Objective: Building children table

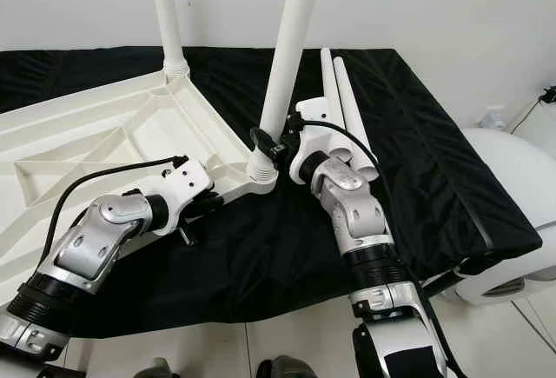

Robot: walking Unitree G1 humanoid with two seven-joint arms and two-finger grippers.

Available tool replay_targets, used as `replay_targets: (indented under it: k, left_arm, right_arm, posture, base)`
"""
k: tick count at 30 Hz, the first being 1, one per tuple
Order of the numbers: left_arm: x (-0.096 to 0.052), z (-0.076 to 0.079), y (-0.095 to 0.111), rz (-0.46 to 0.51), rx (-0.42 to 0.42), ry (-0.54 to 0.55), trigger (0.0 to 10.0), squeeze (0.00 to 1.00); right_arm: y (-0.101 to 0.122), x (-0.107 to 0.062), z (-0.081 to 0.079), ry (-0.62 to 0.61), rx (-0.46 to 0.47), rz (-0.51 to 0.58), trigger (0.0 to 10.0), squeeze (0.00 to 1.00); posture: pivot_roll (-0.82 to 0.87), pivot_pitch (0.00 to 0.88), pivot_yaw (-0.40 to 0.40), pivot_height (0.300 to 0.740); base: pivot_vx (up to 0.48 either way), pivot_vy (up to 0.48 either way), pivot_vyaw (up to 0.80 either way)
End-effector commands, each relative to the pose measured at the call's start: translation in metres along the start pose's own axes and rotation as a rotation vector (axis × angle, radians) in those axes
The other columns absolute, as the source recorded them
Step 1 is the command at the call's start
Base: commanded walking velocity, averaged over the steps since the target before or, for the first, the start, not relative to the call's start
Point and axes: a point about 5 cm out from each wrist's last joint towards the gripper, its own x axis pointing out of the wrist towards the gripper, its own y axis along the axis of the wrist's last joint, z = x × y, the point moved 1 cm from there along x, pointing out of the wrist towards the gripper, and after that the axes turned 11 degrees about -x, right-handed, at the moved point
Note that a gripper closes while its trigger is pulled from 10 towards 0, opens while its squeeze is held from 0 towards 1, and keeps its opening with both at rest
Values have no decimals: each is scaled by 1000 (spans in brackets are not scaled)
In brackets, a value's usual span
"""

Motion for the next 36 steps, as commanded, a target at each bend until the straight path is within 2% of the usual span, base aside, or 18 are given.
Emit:
replay_targets:
  k: [1, 3, 12, 19, 23, 30, 33, 36]
  left_arm:
    - [-11, -15, -7, -16, -14, 124, 10000, 0]
    - [-11, -11, -8, -15, -7, 104, 10000, 0]
    - [-10, 8, -10, -2, 5, 27, 10000, 0]
    - [-8, 16, -9, 7, 11, -2, 10000, 0]
    - [-9, 15, -9, 9, 12, -1, 10000, 0]
    - [-11, 13, -8, 10, 13, 14, 10000, 0]
    - [-12, 13, -8, 11, 14, 18, 10000, 0]
    - [-12, 12, -8, 11, 15, 21, 10000, 0]
  right_arm:
    - [-40, -10, 1, 0, 44, -185, 10000, 0]
    - [-40, -11, 5, -4, 29, -194, 10000, 0]
    - [-48, -12, 7, 36, 72, -261, 10000, 0]
    - [-53, -10, 9, 33, 82, -282, 10000, 0]
    - [-54, -10, 10, 29, 79, -284, 10000, 0]
    - [-70, -15, 15, -43, 103, -321, 10000, 0]
    - [-71, -18, 15, -52, 43, -317, 10000, 0]
    - [-70, -19, 11, -34, 28, -293, 10000, 0]
  posture:
    - [77, 21, -75, 740]
    - [77, 21, -75, 740]
    - [78, 19, -81, 740]
    - [81, 16, -83, 740]
    - [82, 17, -85, 740]
    - [82, 16, -86, 740]
    - [80, 15, -84, 740]
    - [80, 15, -83, 740]
  base:
    - [0, 0, 0]
    - [0, 0, 0]
    - [0, 0, 0]
    - [0, 0, 0]
    - [0, 0, 0]
    - [0, 0, 0]
    - [0, 0, 0]
    - [0, 0, 0]
